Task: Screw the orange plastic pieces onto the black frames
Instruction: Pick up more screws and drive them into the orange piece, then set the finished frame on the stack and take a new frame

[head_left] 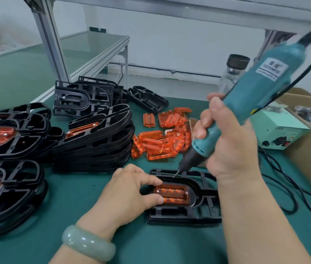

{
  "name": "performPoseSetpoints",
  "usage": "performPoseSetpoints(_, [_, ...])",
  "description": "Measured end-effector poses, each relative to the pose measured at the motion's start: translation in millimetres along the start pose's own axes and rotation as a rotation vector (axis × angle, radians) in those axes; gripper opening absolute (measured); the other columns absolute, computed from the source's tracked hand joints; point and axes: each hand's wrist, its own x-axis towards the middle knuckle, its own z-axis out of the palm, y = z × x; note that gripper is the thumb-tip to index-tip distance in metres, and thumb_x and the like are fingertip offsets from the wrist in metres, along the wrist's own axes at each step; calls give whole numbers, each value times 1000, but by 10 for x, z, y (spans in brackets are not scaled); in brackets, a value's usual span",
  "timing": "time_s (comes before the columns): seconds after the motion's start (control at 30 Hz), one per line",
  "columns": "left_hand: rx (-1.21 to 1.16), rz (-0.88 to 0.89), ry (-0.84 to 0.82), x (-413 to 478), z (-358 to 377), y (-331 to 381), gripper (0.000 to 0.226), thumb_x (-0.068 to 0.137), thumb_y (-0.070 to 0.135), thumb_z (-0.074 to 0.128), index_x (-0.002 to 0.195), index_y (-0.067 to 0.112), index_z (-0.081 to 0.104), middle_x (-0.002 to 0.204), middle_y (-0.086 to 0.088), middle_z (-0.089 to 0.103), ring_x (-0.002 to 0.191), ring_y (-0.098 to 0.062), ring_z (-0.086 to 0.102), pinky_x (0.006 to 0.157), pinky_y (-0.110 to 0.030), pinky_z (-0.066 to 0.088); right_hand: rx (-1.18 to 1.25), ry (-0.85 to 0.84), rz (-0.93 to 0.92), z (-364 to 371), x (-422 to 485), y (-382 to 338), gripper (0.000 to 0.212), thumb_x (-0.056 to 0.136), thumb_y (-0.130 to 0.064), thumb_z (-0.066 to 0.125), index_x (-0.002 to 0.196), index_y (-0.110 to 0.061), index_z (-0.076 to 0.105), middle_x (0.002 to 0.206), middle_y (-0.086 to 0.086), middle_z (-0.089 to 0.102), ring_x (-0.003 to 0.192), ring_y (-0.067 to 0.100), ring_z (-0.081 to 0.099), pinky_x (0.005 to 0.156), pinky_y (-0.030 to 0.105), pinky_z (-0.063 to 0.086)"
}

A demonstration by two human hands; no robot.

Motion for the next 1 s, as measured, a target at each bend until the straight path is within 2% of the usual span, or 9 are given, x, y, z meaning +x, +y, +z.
performPoseSetpoints(0.07, [19,-1,-10,1,-9,9,29,69,54,74,97,54,63,103,26,42,107,-3,33,89,-21,28,130,118,73,-199,-8,-7,24,78,-28,70,89,-16,52,55,-7,49,43,7,45,47,17,41])
performPoseSetpoints(0.23, [97,26,8,-27,-32,70,32,81,50,65,112,46,63,111,20,47,113,-6,37,94,-21,30,410,355,53,-588,-31,101,31,78,-51,56,90,-23,52,63,-12,48,52,3,47,60,18,45])
performPoseSetpoints(0.4, [160,184,181,-55,-43,318,39,83,51,58,120,39,60,117,19,54,117,-6,42,98,-20,33,513,410,26,-793,-53,205,33,79,-55,55,88,-24,52,68,-12,48,58,3,50,66,20,49])
performPoseSetpoints(0.5, [125,318,75,13,56,576,55,79,56,60,129,35,53,128,16,49,122,-6,38,99,-15,26,548,423,29,-831,-44,205,33,85,-55,51,87,-23,51,69,-12,47,59,4,50,67,21,49])
performPoseSetpoints(0.67, [389,412,-126,207,372,931,86,71,62,67,138,15,40,144,-6,37,133,-24,28,114,-36,23,574,442,1,-890,-53,175,35,94,-56,42,88,-22,50,68,-12,47,57,2,50,66,19,48])
performPoseSetpoints(0.73, [476,430,-152,239,476,1011,91,70,64,67,140,17,35,150,-11,29,136,-28,23,115,-40,19,578,449,-6,-919,-67,174,34,93,-56,44,89,-23,51,69,-13,47,58,2,50,68,19,48])
performPoseSetpoints(0.8, [522,443,-145,234,529,1040,83,73,61,65,140,24,34,148,-14,29,133,-31,26,111,-43,23,585,466,-1,-933,-75,188,34,93,-56,45,88,-23,50,69,-13,46,58,2,50,70,18,46])
performPoseSetpoints(0.9, [535,423,-119,170,469,970,67,75,54,63,135,39,39,131,-11,40,120,-33,35,103,-44,31,596,479,28,-908,-70,221,31,89,-54,50,86,-23,49,67,-12,46,57,2,50,68,17,46])
performPoseSetpoints(1.0, [485,360,-121,65,297,779,63,74,51,61,133,45,40,125,-4,40,117,-29,37,103,-42,32,569,477,41,-879,-67,268,31,80,-53,55,85,-23,49,65,-12,46,56,2,50,67,18,46])
